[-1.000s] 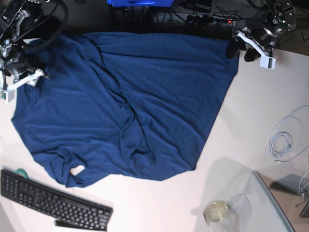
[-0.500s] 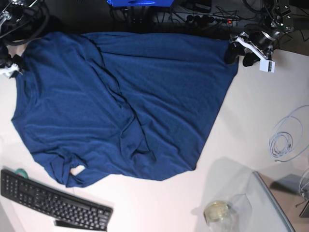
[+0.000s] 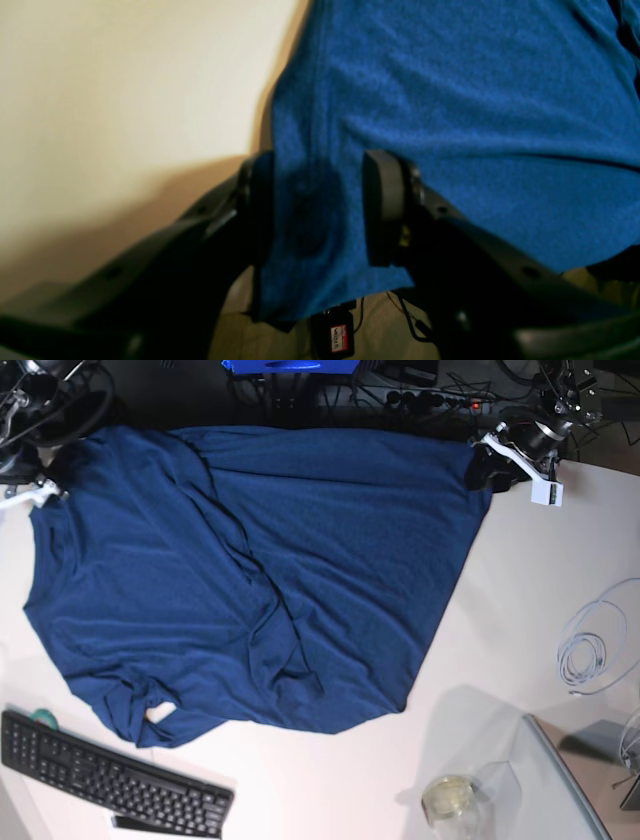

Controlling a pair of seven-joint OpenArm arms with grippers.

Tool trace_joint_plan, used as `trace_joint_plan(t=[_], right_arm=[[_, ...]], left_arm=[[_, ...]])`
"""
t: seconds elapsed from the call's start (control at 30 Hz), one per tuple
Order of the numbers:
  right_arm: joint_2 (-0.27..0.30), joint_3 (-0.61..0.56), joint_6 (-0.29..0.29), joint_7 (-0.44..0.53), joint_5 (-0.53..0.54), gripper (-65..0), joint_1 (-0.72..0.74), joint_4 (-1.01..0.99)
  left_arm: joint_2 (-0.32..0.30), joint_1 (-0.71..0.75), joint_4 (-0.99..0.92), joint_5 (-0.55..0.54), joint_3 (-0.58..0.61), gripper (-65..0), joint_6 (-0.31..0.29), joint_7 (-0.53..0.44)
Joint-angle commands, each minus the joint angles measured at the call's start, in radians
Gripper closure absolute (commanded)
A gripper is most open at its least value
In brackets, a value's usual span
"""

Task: Layout the t-shirt on the table in an organized manner, then fold the t-shirt properly
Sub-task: 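Regrasp the shirt edge with both grippers and pull it taut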

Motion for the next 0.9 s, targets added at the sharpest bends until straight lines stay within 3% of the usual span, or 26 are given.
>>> trace_joint_plan(t=[0.0,0.33,0.4,0.43,0.5,0.53,0.57,0.63,0.73,0.87], right_arm=[[0.014,0.0,0.008,0.012,0.012,-31.5,0.01,0.009],[0.017,0.0,0.112,0.012,0.012,-30.6,0.041,-0.132],[0.017,0.0,0.14,0.01,0.012,-29.7,0.049,-0.141],[0.017,0.0,0.157,0.009,0.012,-26.4,0.05,-0.141],[0.017,0.0,0.178,0.003,0.012,-12.2,0.053,-0.141],[0.017,0.0,0.181,0.003,0.012,-4.1,0.053,-0.139],[0.017,0.0,0.183,-0.006,0.012,0.0,0.053,-0.135],[0.017,0.0,0.191,-0.046,0.012,-2.3,0.049,-0.087],[0.013,0.0,0.204,-0.122,0.012,0.0,0.047,0.008],[0.013,0.0,0.204,-0.243,0.012,-0.3,0.053,0.169]], left_arm=[[-0.009,0.007,0.005,0.006,0.0,-26.3,-0.005,0.016],[-0.007,0.005,0.005,0.006,0.0,-25.7,-0.005,0.016],[-0.007,0.004,0.005,0.006,0.0,-22.7,-0.005,0.016],[-0.007,0.002,0.006,0.006,0.0,-17.9,-0.005,0.016],[-0.007,0.001,0.009,0.006,0.0,-4.1,-0.005,0.016],[-0.007,0.001,0.012,0.006,0.0,0.0,-0.005,0.016],[-0.007,0.002,0.016,0.006,-0.001,0.0,-0.005,0.016],[-0.007,0.007,0.035,0.005,-0.012,0.0,-0.005,0.016],[-0.009,0.034,0.108,0.0,-0.026,0.0,-0.005,0.012],[0.017,0.08,0.261,0.0,-0.133,0.0,-0.005,0.017]])
